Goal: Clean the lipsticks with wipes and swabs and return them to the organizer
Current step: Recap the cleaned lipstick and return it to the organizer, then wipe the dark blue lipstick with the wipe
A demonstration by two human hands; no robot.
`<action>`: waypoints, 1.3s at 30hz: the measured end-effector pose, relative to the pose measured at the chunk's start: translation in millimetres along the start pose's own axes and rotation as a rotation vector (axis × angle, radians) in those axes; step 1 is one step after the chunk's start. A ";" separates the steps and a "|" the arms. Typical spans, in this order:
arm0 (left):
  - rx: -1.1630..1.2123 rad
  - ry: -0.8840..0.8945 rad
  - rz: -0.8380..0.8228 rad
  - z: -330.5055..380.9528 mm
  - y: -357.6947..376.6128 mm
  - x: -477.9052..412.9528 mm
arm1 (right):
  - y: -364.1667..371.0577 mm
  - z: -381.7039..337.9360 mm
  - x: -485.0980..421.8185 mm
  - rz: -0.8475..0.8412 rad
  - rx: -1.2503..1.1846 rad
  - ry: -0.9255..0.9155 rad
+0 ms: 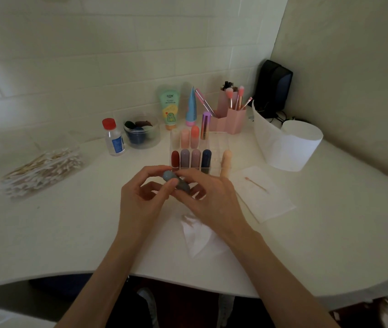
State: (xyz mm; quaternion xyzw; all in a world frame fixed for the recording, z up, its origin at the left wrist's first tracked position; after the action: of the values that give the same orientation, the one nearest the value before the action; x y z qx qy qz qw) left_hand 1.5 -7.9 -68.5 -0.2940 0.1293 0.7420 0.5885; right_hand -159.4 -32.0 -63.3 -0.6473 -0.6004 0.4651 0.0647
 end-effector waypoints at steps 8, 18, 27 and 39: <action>0.056 -0.085 -0.020 3.6 2.4 1.5 | -10.7 8.8 -5.9 0.077 -0.153 0.054; -0.128 -0.124 -0.056 -8.4 5.0 3.1 | -54.3 33.1 -26.7 0.330 -0.347 0.270; -0.184 -0.129 -0.075 -10.2 3.6 4.9 | -48.7 55.3 -48.0 0.168 -0.201 0.264; -0.180 -0.115 -0.092 -12.6 3.4 4.2 | -40.0 70.7 -53.1 0.050 0.040 0.193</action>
State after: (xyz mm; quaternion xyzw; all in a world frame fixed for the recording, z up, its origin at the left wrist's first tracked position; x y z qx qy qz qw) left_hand 1.3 -12.2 -81.5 -0.3082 0.0147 0.7384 0.5997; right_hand -228.0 -99.2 -49.2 -0.7023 -0.5658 0.4141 0.1234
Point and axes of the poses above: each hand's wrist, its own x-axis away from the middle knuckle, its own y-axis out of the palm, z = x × y, the point moved 2 cm from there along -x, towards the middle knuckle, and after that the axes turned 8 degrees about y, right-handed, at the moved point
